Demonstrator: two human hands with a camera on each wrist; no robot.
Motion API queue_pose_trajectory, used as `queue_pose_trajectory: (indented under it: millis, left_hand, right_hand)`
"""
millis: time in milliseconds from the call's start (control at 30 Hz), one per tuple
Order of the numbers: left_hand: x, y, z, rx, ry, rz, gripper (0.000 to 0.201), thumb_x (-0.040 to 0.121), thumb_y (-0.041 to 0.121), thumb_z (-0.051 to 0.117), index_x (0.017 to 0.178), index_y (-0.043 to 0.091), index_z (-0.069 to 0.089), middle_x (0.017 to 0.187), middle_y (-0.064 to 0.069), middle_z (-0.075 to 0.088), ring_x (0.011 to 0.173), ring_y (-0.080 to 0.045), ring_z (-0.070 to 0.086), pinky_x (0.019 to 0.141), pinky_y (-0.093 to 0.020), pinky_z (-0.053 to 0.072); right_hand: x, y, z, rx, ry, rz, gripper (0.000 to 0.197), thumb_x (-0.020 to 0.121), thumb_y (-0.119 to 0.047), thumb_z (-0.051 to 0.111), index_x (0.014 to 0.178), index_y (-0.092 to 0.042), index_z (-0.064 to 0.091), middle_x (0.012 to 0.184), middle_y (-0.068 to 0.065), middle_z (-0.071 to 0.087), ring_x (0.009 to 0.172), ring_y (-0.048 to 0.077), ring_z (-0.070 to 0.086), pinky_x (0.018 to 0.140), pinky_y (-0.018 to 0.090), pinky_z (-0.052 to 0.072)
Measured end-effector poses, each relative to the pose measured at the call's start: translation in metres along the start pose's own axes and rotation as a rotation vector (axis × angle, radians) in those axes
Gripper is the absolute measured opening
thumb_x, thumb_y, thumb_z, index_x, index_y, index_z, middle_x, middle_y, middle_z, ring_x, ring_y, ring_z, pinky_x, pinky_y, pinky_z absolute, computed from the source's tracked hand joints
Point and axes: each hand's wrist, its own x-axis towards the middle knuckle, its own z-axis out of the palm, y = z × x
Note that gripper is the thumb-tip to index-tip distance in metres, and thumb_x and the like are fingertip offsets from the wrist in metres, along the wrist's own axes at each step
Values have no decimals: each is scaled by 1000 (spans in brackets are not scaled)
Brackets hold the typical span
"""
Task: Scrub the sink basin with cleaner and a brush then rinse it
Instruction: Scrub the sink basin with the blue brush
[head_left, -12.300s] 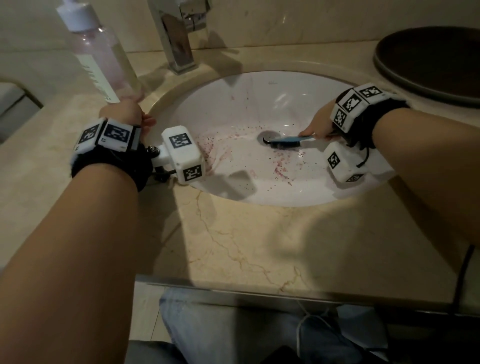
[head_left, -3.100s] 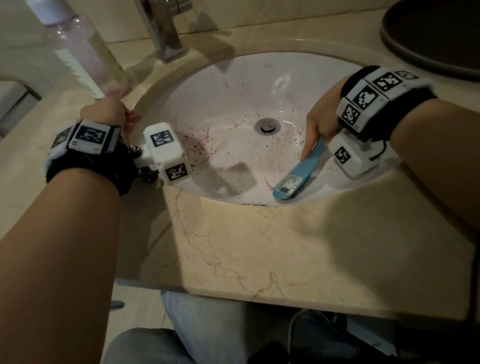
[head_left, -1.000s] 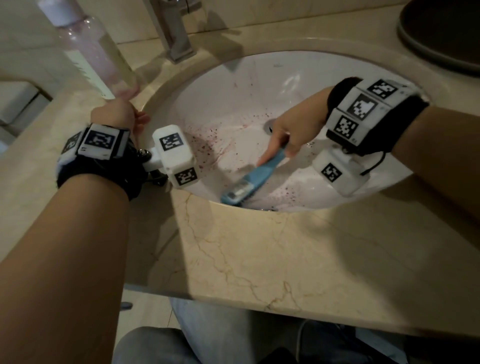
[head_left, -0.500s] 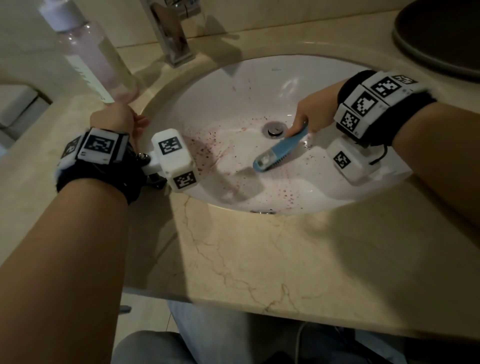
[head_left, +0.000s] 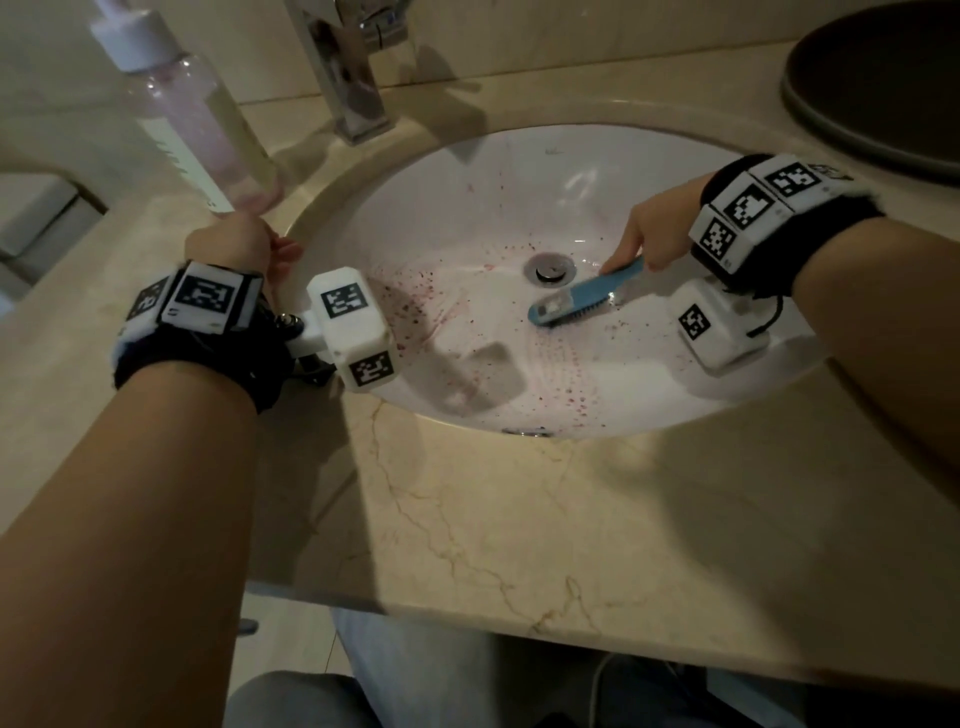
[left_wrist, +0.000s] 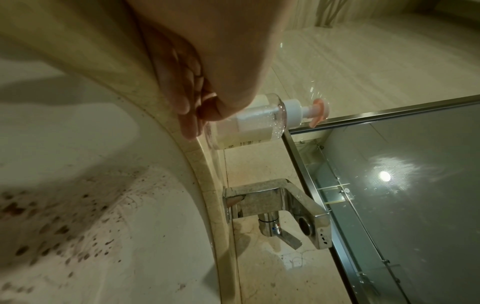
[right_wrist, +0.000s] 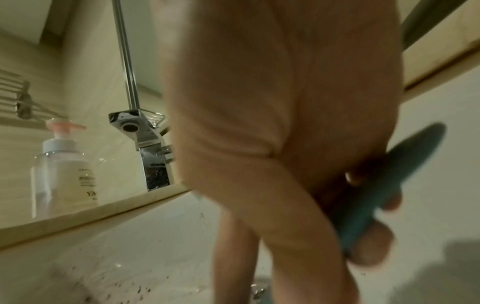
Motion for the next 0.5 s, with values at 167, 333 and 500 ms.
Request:
queue_pose_trajectory:
  millis: [167,333,500]
  left_hand:
    - [7,-1,-1,43,-31,-22,31,94,11,32,63,14,36,25,6,41,18,-6,35,25,-9,23]
    - [2,0,-2,77,-6,-9,30,95,12,33,65,16,38,26,8,45,21,-4,43,26,-9,31]
    - [-9,6,-1,70,-40,-34,35,97,8,30,62,11,35,24,7,42,16,-4,36,24,-10,25]
  right_hand:
    - [-11,-4,5,116,-322,-93,51,90,4,44,118,-33,64,59,-15,64,60,9,45,57,18,38]
    - [-6,3,0,28,-89,-33,52,90,2,45,131,-28,56,88,1,66,62,9,42,52,14,35]
    - [-10,3,1,-122,48,74,42,100,-8,34,140,-15,45,131,9,56,80,15,46,68,21,35]
